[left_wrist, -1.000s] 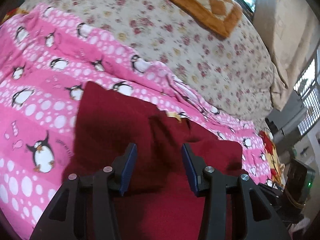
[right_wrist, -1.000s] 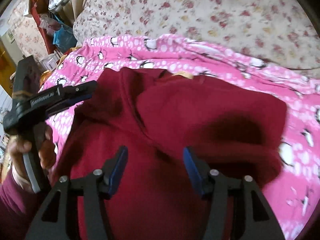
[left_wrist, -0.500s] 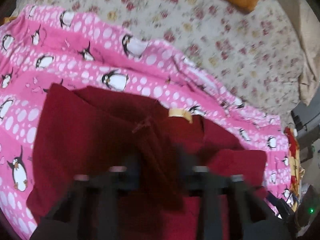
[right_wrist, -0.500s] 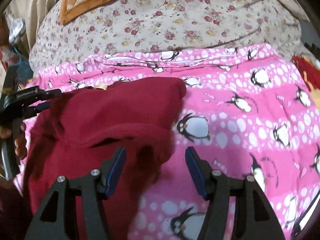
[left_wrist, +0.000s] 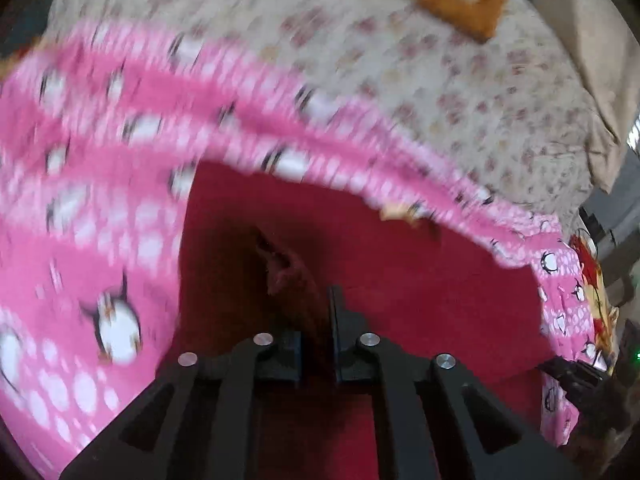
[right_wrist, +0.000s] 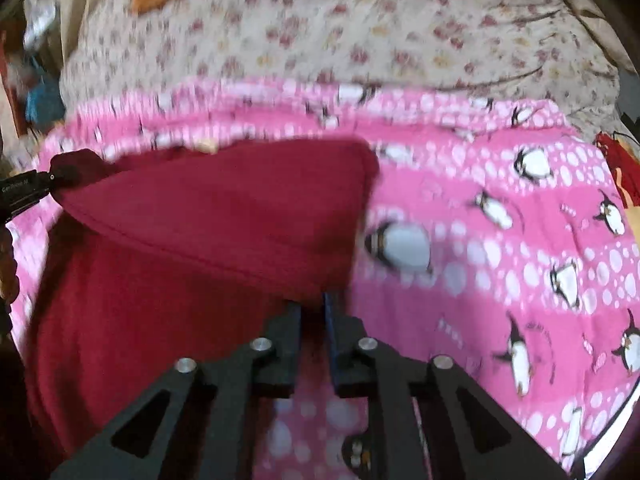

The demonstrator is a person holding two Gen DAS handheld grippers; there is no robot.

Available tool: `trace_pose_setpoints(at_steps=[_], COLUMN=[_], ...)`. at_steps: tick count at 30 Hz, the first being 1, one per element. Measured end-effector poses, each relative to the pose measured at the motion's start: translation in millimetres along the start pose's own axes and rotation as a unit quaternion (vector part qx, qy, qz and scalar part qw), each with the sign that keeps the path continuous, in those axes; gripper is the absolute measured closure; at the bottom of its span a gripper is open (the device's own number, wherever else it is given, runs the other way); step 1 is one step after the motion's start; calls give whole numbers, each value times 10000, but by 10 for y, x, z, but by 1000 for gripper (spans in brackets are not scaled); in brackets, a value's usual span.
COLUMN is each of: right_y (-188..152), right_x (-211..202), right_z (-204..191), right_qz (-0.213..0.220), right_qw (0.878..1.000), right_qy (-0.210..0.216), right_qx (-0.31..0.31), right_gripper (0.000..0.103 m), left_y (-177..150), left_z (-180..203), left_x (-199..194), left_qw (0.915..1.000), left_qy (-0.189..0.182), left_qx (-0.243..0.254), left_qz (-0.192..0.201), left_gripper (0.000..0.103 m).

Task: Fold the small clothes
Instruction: 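Fold the held side over the sweater body and release with the right gripper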

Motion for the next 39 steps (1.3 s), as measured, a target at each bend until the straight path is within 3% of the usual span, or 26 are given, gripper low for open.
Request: trace_pose_setpoints(at_steps=[3,5,9,11,13,16,19,21,23,28,34,39], right_y=[30,96,247,361,455,552,549,538,525,555,448,112], right_x=[-195,-331,-282,-165,-22,228,493,600,677,641,226,259], right_z=[153,262,318,238,136,-32,-64,0,112,152,26,5], right_qz=[90,298,396,441,422,335,222,225,277,193,170,-61], right_qw=[9973,9946,9948,9948,9958,9977,9990,9988,9977,9981,9990,9993], right_qy=[247,236,37,153,195,208,-39,-190,-349,-314,-61,-346], right_qx=[684,966,943,901,790,546,382,393,511,492,412,-93], right_gripper=[79,67,66,66,66,66,66,73,86,86,71,63], left_y=[-44,1,140,194,221,178,53,-28,-60,-87,-90,-110], left_z=[-122,-113,-57,-49,-20,15,-16,-98,-161,-158,-147,-130], left_x=[-67,-166,-424,-552,-591,-501,-281,-148,-84,-101,-85,-64], left_qw=[9985,9986,9970,9948,9937,9944,9970,9978,9982,9981,9979,9973], left_qy=[-259,-227,-11,29,46,72,179,360,388,379,417,478], left_qx=[-473,-451,-320,-261,-136,115,186,151,36,14,73,225], left_qz=[14,165,710,985,1114,1046,732,543,445,479,487,511], left_gripper=[103,103,100,92,92,92,92,92,92,92,92,91])
Point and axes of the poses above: each gripper's, at about its wrist camera, not at the fingertips, and x roughly the way its jaws point, z to its right, y to its top, the point moved 5 cm from there along x, roughly the way its jaws point, and after that the axes turned 13 degrees about z, right-handed, at the moved point
